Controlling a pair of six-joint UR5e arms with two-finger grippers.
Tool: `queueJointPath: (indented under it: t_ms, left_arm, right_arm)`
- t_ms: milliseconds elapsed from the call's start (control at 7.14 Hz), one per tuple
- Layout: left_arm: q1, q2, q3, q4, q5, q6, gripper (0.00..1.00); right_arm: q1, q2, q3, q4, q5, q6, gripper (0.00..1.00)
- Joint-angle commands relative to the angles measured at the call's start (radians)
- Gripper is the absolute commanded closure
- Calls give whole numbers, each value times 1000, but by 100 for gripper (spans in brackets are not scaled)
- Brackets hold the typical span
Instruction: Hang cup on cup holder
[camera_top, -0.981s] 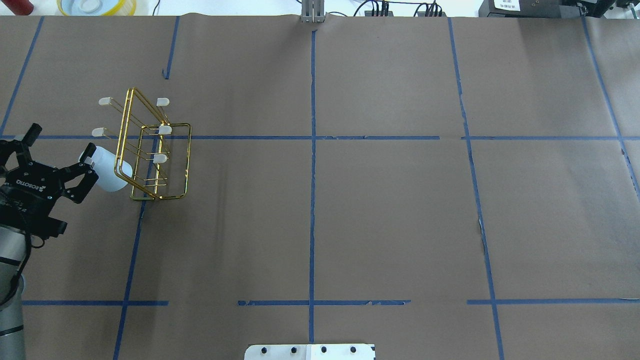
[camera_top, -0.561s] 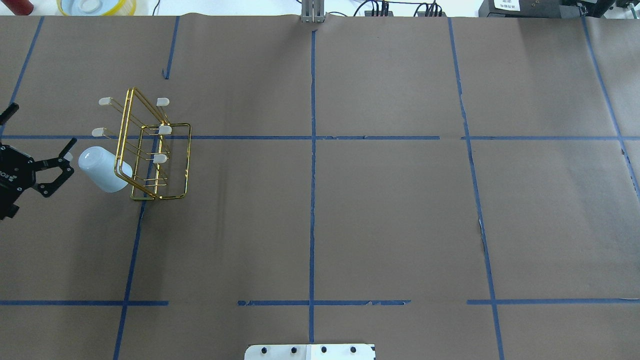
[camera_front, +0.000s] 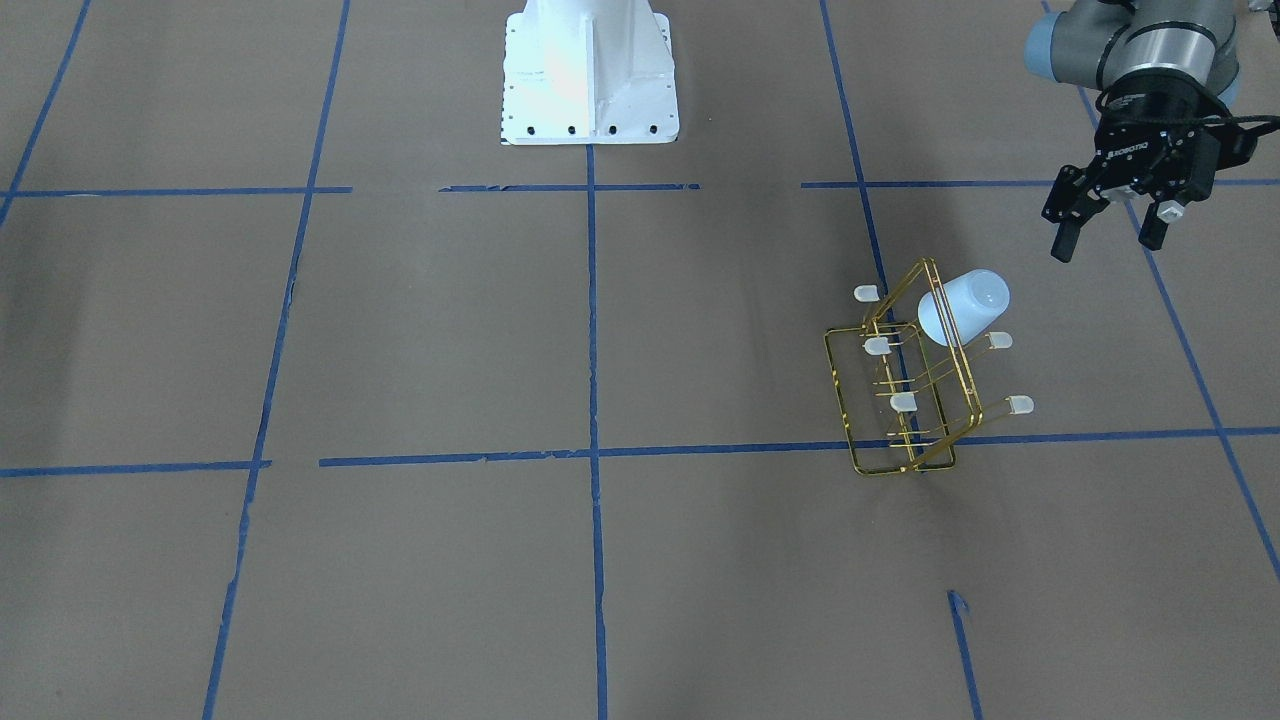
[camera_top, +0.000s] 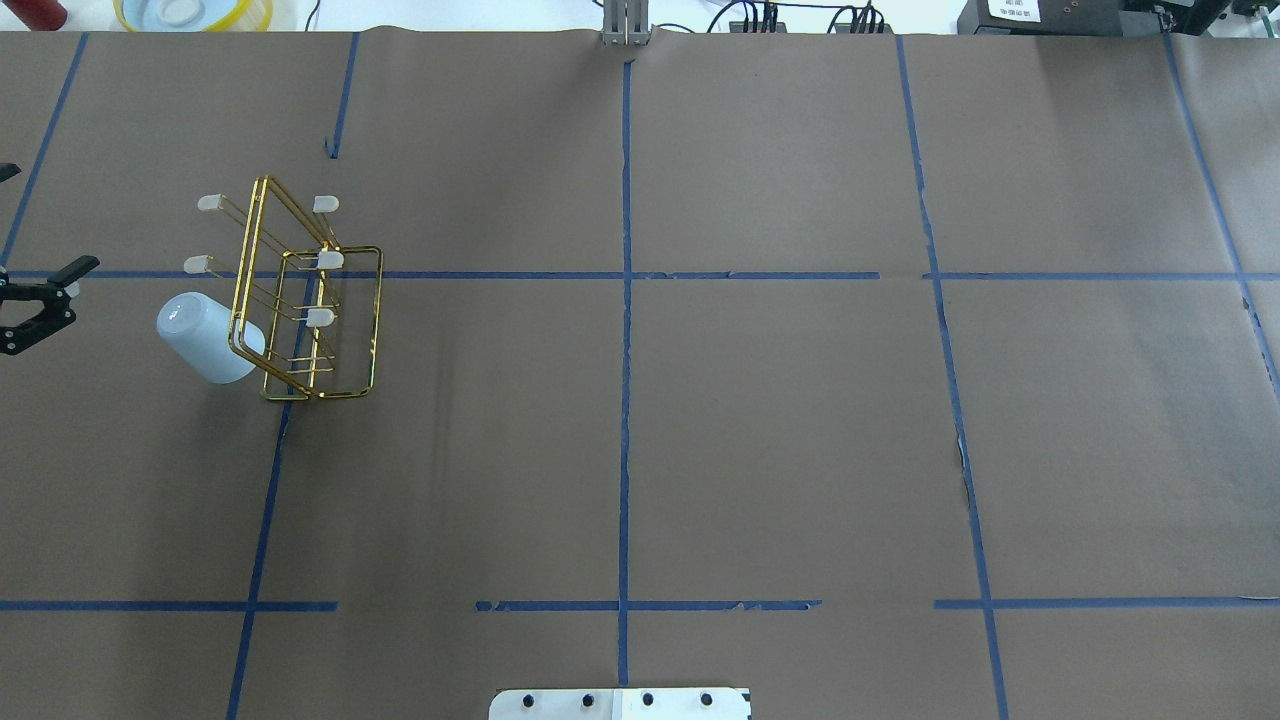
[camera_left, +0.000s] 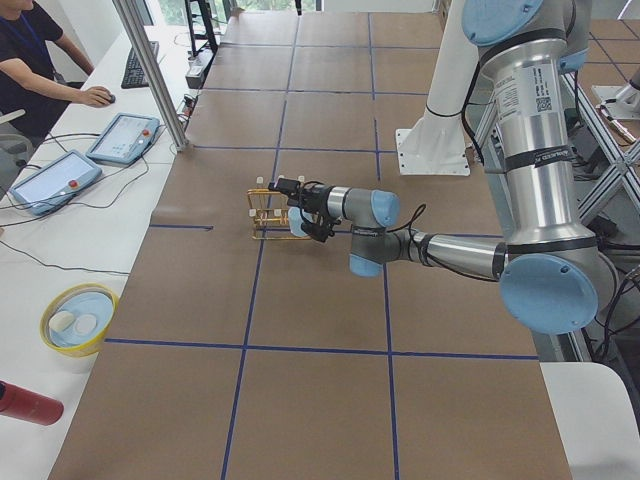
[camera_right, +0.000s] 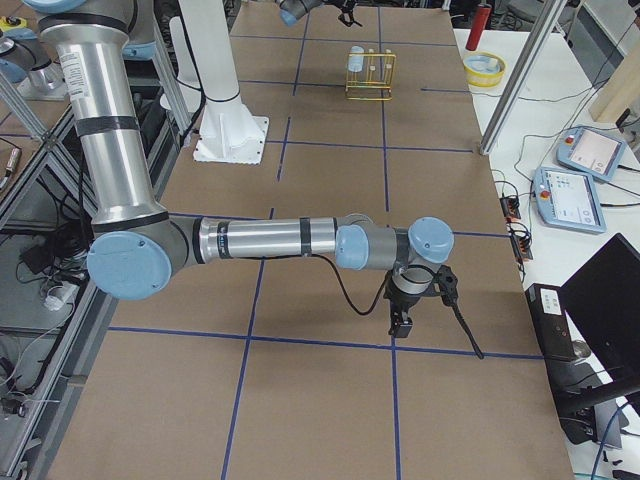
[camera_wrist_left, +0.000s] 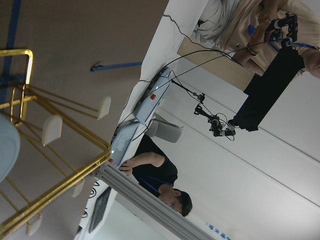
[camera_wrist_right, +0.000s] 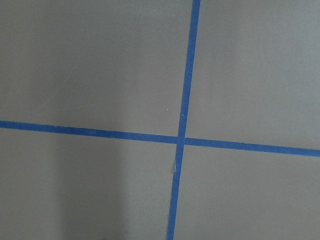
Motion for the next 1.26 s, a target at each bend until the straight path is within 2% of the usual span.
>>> queueJointPath:
  t_ms: [0,140,280,561,841,1121]
  left_arm:
    - [-244,-26,14,240,-325,244,0]
    - [-348,-35,20,320,-415,396,0]
    - [-392,-36,23,389,-455,511,0]
    - [-409,-34,22,525,-492,709,0]
    - [-490,-40,20,665,-592,957,0]
    - [-536,-40,20,783,-649,1206,0]
  right_arm:
    - [0,0,0,-1,0,0,0]
    - [0,0,0,1,0,0,0]
    - [0,0,0,1,0,0,0]
    - [0,0,0,1,0,0,0]
    - [0,0,0,1,0,0,0]
    - [-1,0,0,-1,0,0,0]
